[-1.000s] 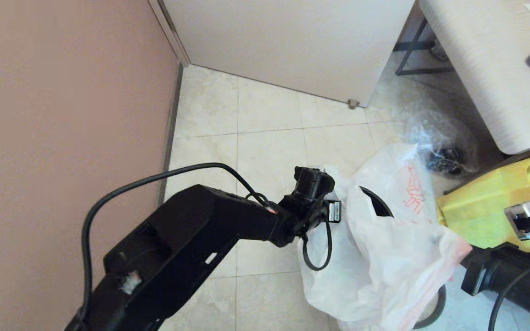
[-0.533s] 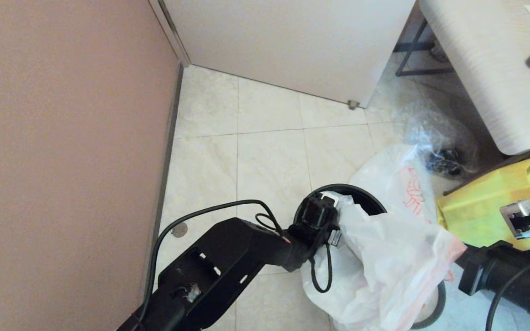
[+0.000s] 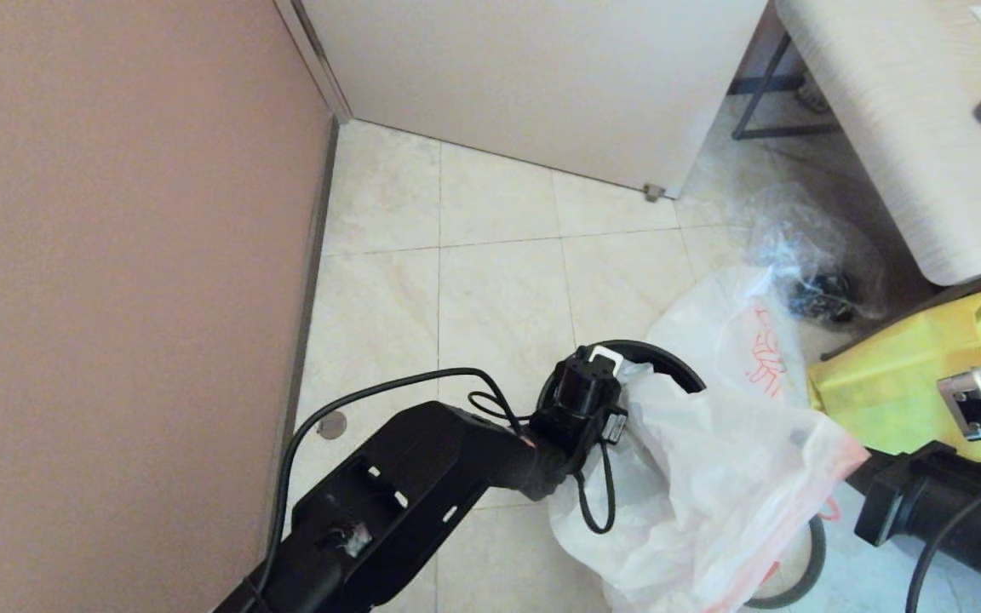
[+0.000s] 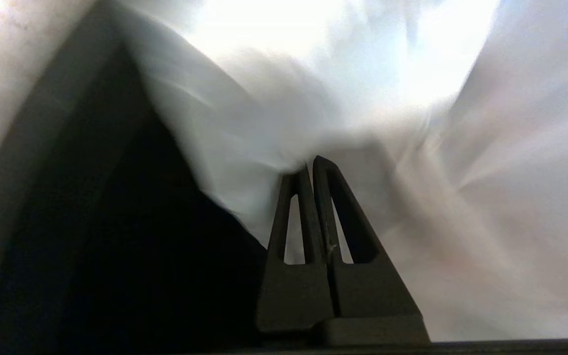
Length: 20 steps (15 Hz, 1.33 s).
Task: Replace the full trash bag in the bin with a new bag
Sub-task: Put the new garbage bag on the trash can
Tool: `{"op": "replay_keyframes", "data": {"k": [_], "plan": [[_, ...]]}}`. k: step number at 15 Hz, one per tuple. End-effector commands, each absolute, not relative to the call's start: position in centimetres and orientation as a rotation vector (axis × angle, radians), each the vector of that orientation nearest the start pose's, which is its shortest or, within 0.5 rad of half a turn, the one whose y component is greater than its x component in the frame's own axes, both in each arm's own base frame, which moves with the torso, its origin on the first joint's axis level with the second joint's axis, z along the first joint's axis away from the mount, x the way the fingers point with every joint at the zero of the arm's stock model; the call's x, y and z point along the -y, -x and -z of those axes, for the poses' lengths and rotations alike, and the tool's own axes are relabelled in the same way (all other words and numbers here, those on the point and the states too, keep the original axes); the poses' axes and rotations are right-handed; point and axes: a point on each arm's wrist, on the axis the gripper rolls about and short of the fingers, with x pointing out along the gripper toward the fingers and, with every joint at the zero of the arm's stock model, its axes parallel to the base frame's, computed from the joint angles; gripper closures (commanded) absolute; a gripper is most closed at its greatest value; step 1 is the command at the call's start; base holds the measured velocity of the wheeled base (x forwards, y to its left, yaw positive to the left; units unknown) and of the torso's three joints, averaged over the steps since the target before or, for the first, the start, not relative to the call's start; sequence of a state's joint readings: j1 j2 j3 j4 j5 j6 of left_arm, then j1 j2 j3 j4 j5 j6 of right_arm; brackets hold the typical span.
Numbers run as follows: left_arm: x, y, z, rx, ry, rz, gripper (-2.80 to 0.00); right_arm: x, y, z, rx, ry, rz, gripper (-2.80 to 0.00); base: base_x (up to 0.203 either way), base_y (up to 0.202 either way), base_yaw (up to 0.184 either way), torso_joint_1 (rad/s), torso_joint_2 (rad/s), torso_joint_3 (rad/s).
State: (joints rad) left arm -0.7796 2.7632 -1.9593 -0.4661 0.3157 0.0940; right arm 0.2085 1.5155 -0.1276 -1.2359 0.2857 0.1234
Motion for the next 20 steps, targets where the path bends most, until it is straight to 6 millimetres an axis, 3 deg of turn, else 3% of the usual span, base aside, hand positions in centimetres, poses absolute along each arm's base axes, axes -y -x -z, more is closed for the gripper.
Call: {"op": "replay_keyframes", "data": {"k": [1, 4, 6, 9, 15, 19, 20], "plan": [[39.3, -38.2, -3.2, -0.23, -0.218, 0.484, 0.0, -4.6, -18.2, -12.9, -0.167, -0.127, -0.49, 0.0, 0.0, 0.0, 0.0, 0.0, 0.0, 0.0], [40.5, -35.7, -6.1, -0.21, -0.179, 0.485, 0.0, -5.0, -17.9, -13.1, -0.172, -0.191, -0.512, 0.0, 0.0, 0.0, 0.0, 0.0, 0.0, 0.0], [39.9, -34.9, -6.7, -0.227, -0.184, 0.469, 0.0, -5.0, -17.9, -13.1, -0.173, -0.196, -0.513, 0.0, 0.0, 0.0, 0.0, 0.0, 0.0, 0.0], [38.2, -33.7, -9.5, -0.226, -0.104, 0.442, 0.0, -5.1, -18.1, -13.5, -0.156, -0.196, -0.515, 0.0, 0.0, 0.0, 0.0, 0.0, 0.0, 0.0], [36.3, -31.8, -9.3, -0.226, -0.058, 0.445, 0.0, -5.1, -18.4, -13.2, -0.174, -0.196, -0.51, 0.0, 0.0, 0.0, 0.0, 0.0, 0.0, 0.0], [35.1, -33.4, -11.1, -0.188, 0.005, 0.406, 0.0, -5.1, -18.5, -13.0, -0.18, -0.196, -0.509, 0.0, 0.0, 0.0, 0.0, 0.0, 0.0, 0.0], [35.0, -34.2, -10.6, -0.188, 0.006, 0.393, 0.0, -5.1, -18.7, -13.0, -0.179, -0.197, -0.508, 0.0, 0.0, 0.0, 0.0, 0.0, 0.0, 0.0]]}}
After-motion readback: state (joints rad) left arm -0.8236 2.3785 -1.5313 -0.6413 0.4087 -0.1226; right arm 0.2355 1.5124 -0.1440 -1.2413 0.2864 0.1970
